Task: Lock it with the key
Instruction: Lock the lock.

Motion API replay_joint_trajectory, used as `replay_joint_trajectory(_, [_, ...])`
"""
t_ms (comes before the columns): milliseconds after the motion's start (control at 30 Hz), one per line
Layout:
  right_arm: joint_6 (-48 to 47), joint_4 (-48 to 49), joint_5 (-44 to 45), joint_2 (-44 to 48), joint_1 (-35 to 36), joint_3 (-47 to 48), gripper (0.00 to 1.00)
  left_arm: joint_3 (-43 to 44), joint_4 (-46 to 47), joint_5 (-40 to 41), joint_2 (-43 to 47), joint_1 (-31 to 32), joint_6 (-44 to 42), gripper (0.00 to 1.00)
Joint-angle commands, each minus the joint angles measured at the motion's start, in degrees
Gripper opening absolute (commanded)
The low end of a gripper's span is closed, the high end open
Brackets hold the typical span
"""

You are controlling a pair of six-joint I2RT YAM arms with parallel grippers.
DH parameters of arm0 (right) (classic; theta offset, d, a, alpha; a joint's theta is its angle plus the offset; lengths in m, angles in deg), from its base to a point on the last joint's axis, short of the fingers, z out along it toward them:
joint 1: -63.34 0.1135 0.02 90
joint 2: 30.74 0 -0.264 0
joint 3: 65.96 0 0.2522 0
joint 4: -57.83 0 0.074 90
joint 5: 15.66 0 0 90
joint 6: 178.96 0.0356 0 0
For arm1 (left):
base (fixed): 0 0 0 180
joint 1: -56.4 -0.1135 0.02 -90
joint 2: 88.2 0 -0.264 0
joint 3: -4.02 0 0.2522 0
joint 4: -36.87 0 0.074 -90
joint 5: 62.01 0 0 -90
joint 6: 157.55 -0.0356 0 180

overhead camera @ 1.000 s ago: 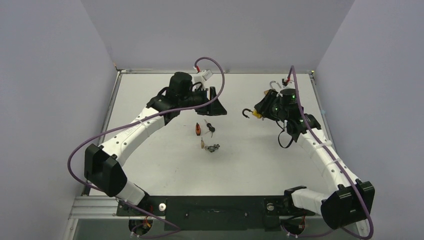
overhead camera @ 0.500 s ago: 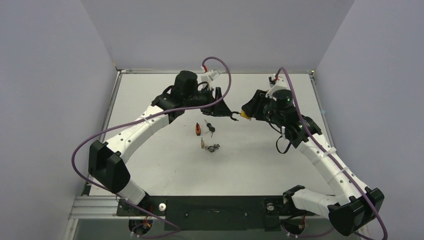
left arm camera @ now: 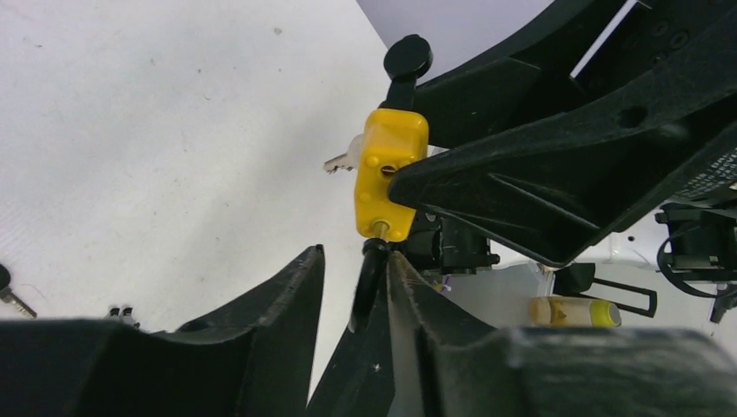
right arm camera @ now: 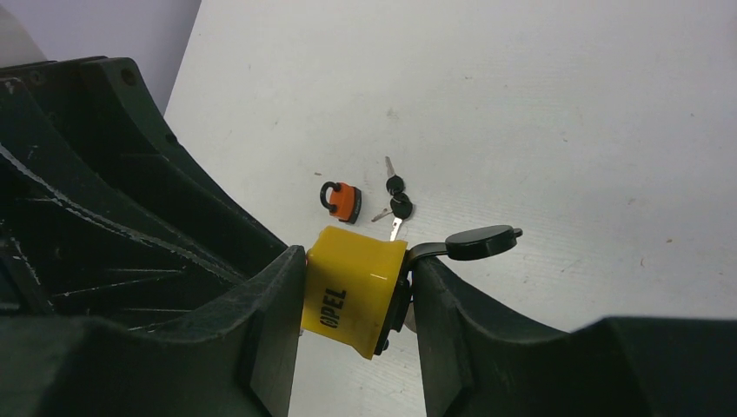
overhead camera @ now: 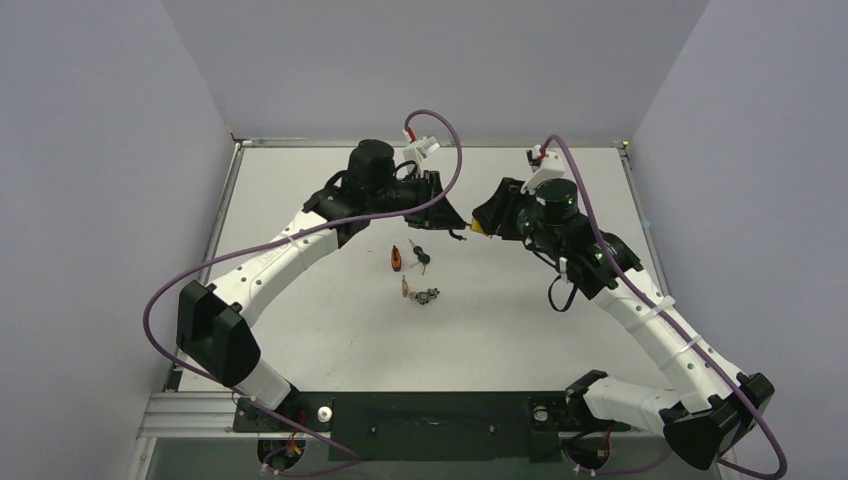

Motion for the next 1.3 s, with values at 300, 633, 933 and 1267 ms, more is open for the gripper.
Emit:
replay_joint_trajectory(300, [-0.8, 2.93, 6.18, 1.25, 1.36, 4.39, 0.0, -0.94, 3.62, -2.06, 2.79, 0.08, 1.07, 0.29])
replay_joint_trajectory(633, [-1.41, 2.19, 7.11, 1.18, 2.85, 4.71, 0.0, -0.71, 5.17, -1.6, 2.84, 0.01, 2.45, 0.3])
replay_joint_trajectory(933, [-1.87, 1.83, 8.24, 1.79, 2.98, 4.76, 0.0, -1.5, 5.28, -1.34, 3.55, -0.01, 2.15, 0.0])
replay_joint_trajectory(1267, [-7.5, 2.13, 11.43, 6.83, 2.95, 4.12, 0.79, 0.65, 2.15, 0.73, 8.14, 0.39, -3.33, 0.0])
